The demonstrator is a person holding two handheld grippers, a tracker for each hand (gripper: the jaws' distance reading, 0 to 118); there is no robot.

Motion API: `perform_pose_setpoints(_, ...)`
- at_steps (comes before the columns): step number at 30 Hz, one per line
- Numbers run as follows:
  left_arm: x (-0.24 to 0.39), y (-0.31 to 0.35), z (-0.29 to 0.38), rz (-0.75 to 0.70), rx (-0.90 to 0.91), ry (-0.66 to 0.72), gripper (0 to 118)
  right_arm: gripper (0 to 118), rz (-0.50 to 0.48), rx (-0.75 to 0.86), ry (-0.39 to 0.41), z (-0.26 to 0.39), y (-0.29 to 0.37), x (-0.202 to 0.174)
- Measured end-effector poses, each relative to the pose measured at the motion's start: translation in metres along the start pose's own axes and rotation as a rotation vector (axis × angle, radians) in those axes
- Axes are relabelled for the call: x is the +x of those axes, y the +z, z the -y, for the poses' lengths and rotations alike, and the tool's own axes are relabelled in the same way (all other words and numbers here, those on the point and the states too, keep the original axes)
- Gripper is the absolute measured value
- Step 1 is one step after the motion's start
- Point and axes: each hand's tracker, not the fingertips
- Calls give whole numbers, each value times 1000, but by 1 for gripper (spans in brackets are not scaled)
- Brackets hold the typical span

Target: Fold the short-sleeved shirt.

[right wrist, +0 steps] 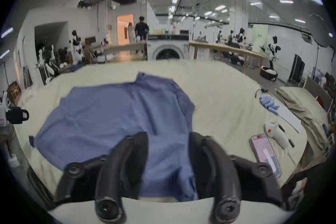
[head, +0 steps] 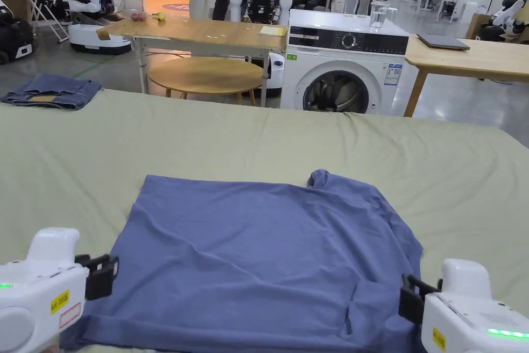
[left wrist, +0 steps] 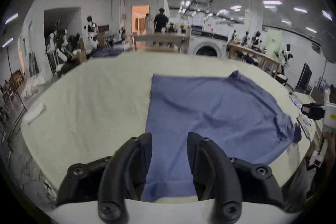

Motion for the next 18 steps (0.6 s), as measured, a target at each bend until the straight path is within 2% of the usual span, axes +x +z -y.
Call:
perform_pose_setpoints(1,2,-4,-1,-11,36,-7,35,13,0,24,3,-2,0,-5)
perform_pose_setpoints(2,6,-6,-3,-21,52,-1,26,2,-1,40,5,-4,0,-11)
perform_pose_setpoints(3,9,-6,-5,-15,66,2,8,0,5,55,6,-4,-1,-15)
perform_pose_setpoints(4,13,-6,-7,-5,77,8,0,0,8,68,3,-3,-1,-19)
perform_pose_setpoints(11,25,-5,-10,-39,38,-31,0,0,-3,31,-9,-3,1,-29)
perform_pose_setpoints(15,9,-7,-9,-45,-156,-29,0,0,2,-4,19,3,1,-25)
perform_pose_setpoints(18,-12,-11,-5,-33,-299,41,0,0,-4,-34,14,8,-1,-20)
